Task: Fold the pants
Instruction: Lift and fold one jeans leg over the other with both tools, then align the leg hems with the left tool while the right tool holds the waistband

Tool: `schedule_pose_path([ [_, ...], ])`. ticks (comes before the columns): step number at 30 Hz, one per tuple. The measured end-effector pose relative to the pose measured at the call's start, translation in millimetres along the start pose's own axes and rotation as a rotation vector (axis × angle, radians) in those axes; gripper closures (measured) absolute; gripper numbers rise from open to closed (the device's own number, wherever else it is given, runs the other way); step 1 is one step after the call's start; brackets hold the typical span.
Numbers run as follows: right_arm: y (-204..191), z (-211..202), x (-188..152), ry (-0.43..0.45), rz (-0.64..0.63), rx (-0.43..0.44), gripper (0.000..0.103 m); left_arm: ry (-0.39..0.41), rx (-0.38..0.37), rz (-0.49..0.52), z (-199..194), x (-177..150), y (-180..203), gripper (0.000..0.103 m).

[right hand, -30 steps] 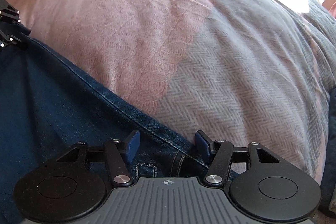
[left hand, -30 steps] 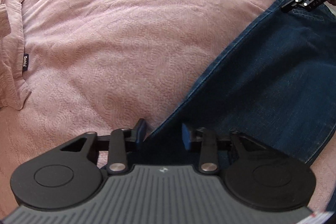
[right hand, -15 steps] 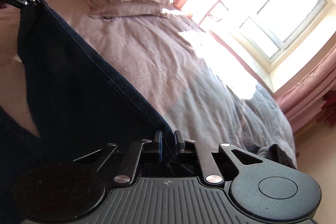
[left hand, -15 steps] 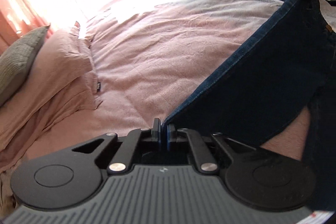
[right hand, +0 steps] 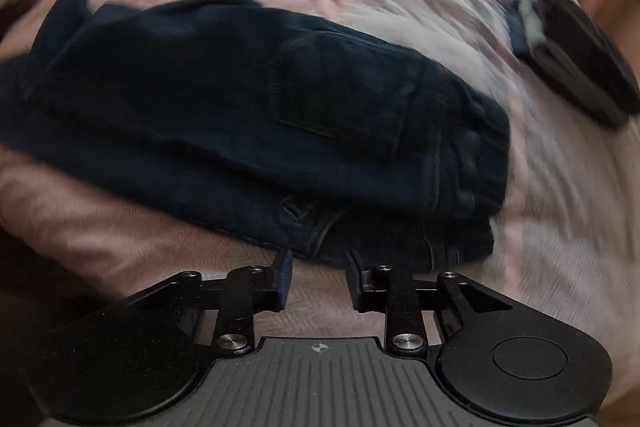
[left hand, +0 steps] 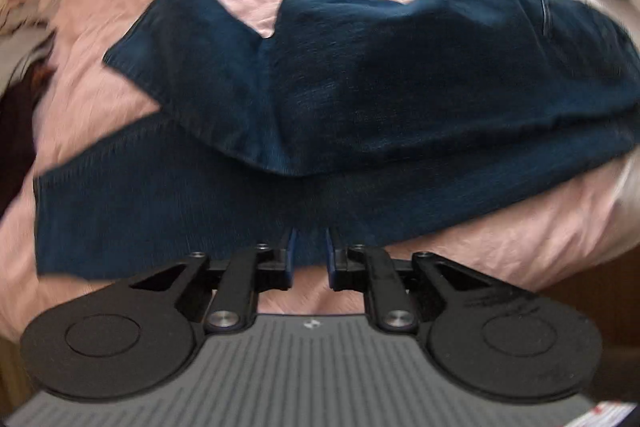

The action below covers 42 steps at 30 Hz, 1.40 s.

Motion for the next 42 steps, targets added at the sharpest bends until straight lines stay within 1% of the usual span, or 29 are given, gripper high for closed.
schedule_pose_path([
  [1,21,-4,-3,0.033,0.145,0.064,0.062,0.018,-0.025,-0.052,-6,-4,-4,0.083],
  [2,44,-8,-2,0.069,0.298,0.133,0.061,0.033,-0.041,-0.103,-11,-10,-9,0.08],
  [4,85,-5,-12,0.14,0.603,0.294,0.061,0.06,-0.067,-0.197,-19,-15,-18,0.08],
  [6,115,4,-21,0.222,0.839,0.464,0.061,0.091,-0.095,-0.278,-26,-20,-30,0.079],
  [7,125,9,-24,0.254,0.916,0.515,0.061,0.11,-0.107,-0.318,-30,-22,-36,0.078],
  [8,133,16,-23,0.28,0.967,0.549,0.061,0.122,-0.12,-0.36,-31,-22,-44,0.077],
  [10,148,29,-20,0.305,1.037,0.586,0.061,0.142,-0.161,-0.438,-33,-19,-59,0.077],
  [12,151,42,-15,0.302,1.082,0.604,0.061,0.166,-0.209,-0.518,-34,-17,-73,0.077],
  [17,153,68,-7,0.285,1.136,0.57,0.061,0.207,-0.323,-0.698,-23,-2,-116,0.074],
  [20,151,75,-3,0.296,1.163,0.559,0.061,0.228,-0.36,-0.797,-5,16,-142,0.073],
  [21,152,77,-7,0.302,1.174,0.558,0.061,0.231,-0.364,-0.822,3,23,-150,0.072],
  [28,144,73,-6,0.319,1.198,0.499,0.061,0.217,-0.398,-0.94,65,82,-211,0.071],
  [32,139,69,-11,0.333,1.212,0.479,0.061,0.185,-0.39,-0.946,93,110,-232,0.068],
  [34,137,68,-9,0.332,1.215,0.465,0.061,0.177,-0.383,-0.9,100,122,-235,0.066],
  [36,136,67,-8,0.329,1.216,0.455,0.061,0.189,-0.349,-0.832,99,131,-234,0.07],
  [37,136,66,-8,0.328,1.213,0.452,0.061,0.199,-0.326,-0.799,96,133,-232,0.091],
  [38,136,64,-7,0.326,1.207,0.449,0.061,0.212,-0.311,-0.776,91,132,-232,0.099],
  [40,138,59,-7,0.326,1.197,0.447,0.061,0.274,-0.283,-0.766,69,122,-231,0.1],
  [42,143,52,-8,0.34,1.187,0.456,0.061,0.368,-0.256,-0.791,33,93,-234,0.1],
])
Point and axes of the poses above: each gripper's, at about its wrist camera, not at the fingertips, and z roughly the way its jaws point, y to its right, x to its top, the point moved 1 cm from there along z, roughly the way its jaws point, and after that the axes turned 14 degrees about -y, right-handed, at the moved point
